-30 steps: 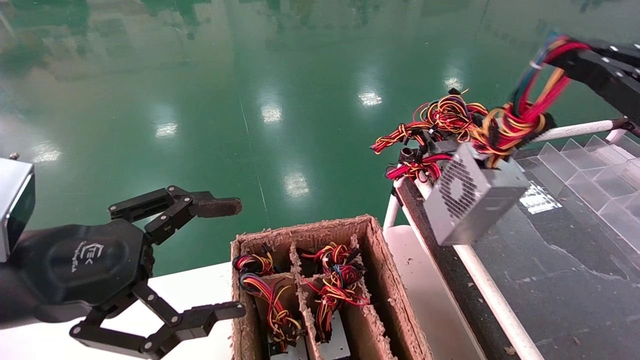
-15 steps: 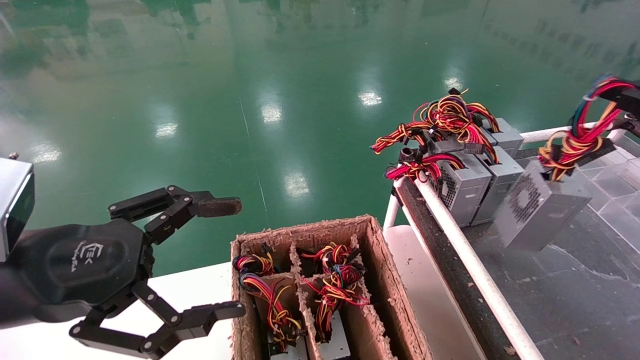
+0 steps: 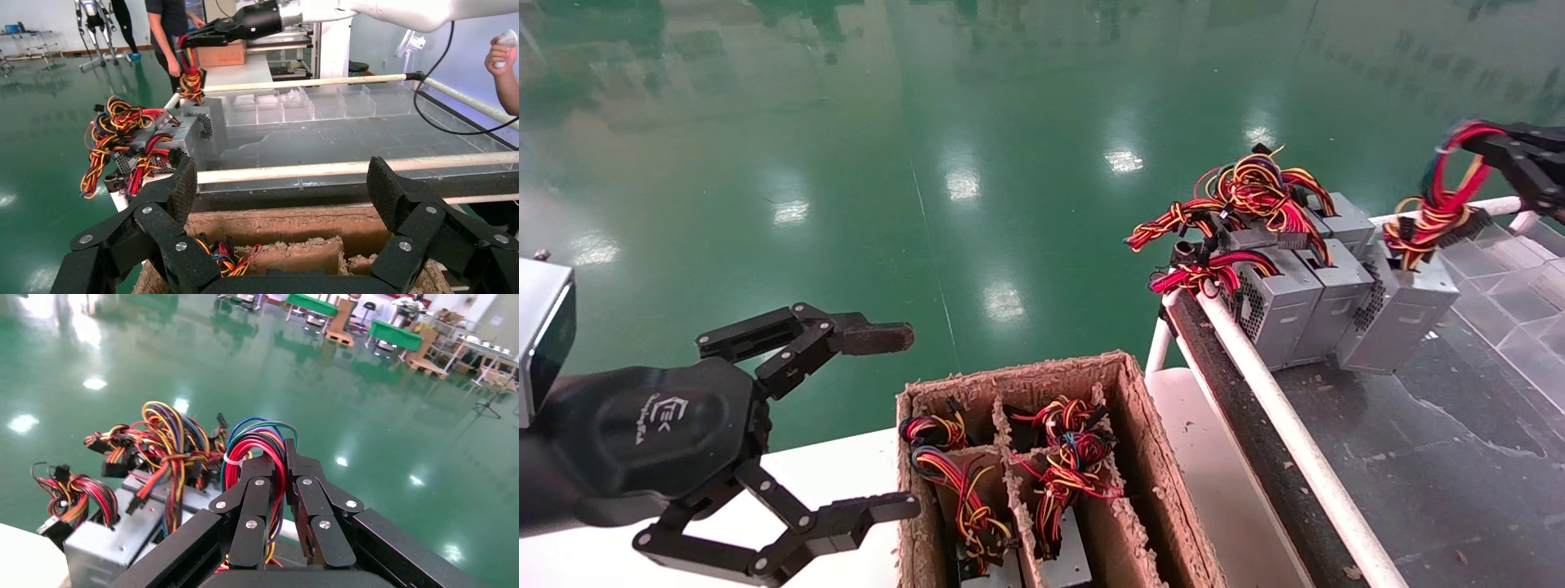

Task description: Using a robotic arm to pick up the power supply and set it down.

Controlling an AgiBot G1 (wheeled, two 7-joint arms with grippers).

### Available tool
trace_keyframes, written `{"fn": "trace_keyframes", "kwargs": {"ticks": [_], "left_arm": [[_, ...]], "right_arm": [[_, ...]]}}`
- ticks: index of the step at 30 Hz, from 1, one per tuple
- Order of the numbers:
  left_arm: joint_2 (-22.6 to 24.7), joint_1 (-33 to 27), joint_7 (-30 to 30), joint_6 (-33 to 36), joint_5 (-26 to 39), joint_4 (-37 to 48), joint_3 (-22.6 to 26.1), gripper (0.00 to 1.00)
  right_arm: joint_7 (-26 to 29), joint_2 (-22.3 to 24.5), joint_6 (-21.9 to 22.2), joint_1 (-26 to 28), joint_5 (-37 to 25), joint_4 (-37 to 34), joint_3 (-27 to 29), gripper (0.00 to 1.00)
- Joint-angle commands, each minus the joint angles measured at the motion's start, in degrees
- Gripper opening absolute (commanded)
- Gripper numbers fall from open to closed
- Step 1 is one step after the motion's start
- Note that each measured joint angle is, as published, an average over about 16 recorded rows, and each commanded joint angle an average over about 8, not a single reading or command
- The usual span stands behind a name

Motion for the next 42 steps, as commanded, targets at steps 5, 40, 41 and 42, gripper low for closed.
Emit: {"fn": "trace_keyframes", "kwargs": {"ticks": [5,40,41,42], "left_arm": [[0.0,0.0,0.0,0.0,0.0,0.0,0.0,1.0],[0.0,0.0,0.0,0.0,-0.01,0.0,0.01,1.0],[0.0,0.0,0.0,0.0,-0.01,0.0,0.01,1.0],[0.0,0.0,0.0,0.0,-0.01,0.0,0.01,1.0]], "right_arm": [[-2.82,-3.48,1.05,4.27,-2.43,-4.91,-1.5,0.0],[-11.03,-7.34,0.45,12.53,-5.44,-21.0,-3.36,1.0],[-11.06,-7.33,0.51,12.61,-5.53,-21.21,-3.42,1.0],[-11.06,-7.33,0.57,12.69,-5.64,-21.4,-3.49,1.0]]}}
